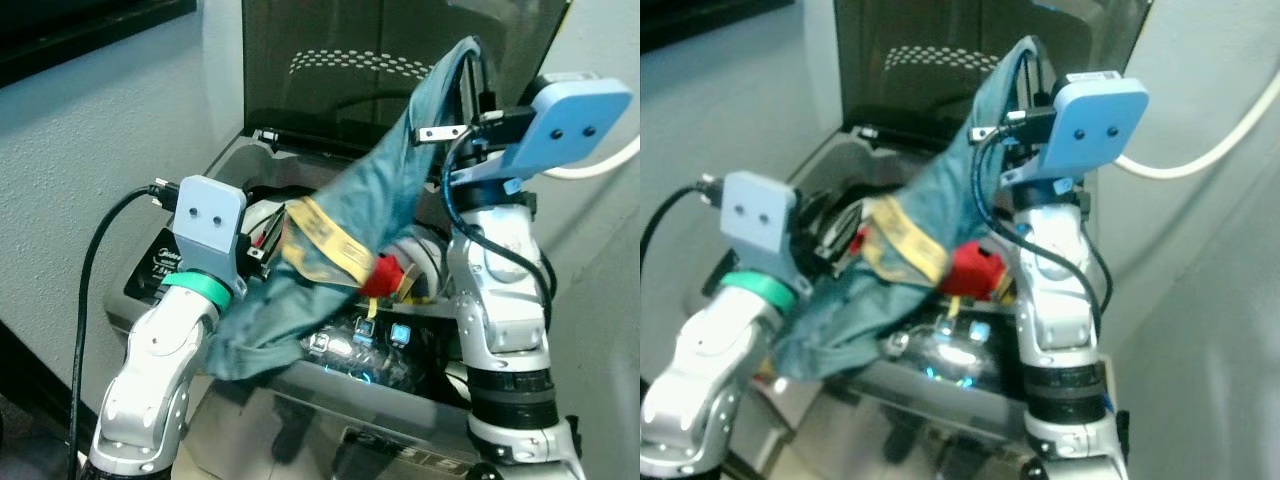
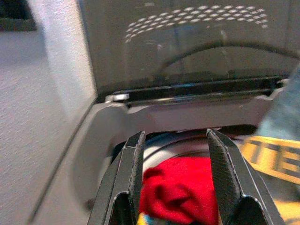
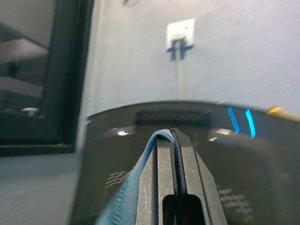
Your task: Clothes washing
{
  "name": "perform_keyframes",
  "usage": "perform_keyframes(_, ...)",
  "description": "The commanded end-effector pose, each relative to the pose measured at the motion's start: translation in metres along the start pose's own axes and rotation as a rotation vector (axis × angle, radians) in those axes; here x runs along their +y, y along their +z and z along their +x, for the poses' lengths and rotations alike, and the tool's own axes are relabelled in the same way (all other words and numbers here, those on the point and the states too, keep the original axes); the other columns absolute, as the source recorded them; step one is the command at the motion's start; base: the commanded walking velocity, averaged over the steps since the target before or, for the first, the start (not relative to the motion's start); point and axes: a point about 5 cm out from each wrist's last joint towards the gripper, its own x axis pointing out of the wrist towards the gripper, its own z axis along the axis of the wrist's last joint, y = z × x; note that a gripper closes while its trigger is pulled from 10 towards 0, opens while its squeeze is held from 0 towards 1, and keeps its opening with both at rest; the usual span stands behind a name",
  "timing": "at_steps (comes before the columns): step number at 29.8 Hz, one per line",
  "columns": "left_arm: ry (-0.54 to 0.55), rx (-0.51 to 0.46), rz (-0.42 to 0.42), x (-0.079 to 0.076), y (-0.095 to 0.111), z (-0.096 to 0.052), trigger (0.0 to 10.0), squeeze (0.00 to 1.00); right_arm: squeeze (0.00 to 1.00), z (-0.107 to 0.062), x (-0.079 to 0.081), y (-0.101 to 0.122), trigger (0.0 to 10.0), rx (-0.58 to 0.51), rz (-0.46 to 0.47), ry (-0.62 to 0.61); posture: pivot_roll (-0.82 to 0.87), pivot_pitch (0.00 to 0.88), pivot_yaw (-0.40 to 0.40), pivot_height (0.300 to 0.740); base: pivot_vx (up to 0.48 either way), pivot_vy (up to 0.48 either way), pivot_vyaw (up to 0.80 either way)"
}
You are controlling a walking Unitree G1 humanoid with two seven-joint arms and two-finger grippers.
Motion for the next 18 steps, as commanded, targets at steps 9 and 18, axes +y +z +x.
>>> perform_keyframes(9, 0.014, 0.022, -0.001, 0.0019, -0.004, -0.0028, 10.0, 0.0, 0.0, -0.0063, 0.003, -0.0123, 10.0, 0.061, 0.012, 0.021, 0.15, 0.084, 0.008, 0.74, 0.0, 0.48, 0.0)
perform_keyframes(18, 0.014, 0.022, 0.009, 0.0021, -0.0045, -0.003, 10.0, 0.0, 0.0, -0.0077, 0.004, -0.0163, 10.0, 0.086, -0.007, 0.027, 0.15, 0.084, 0.009, 0.74, 0.0, 0.261, -0.08)
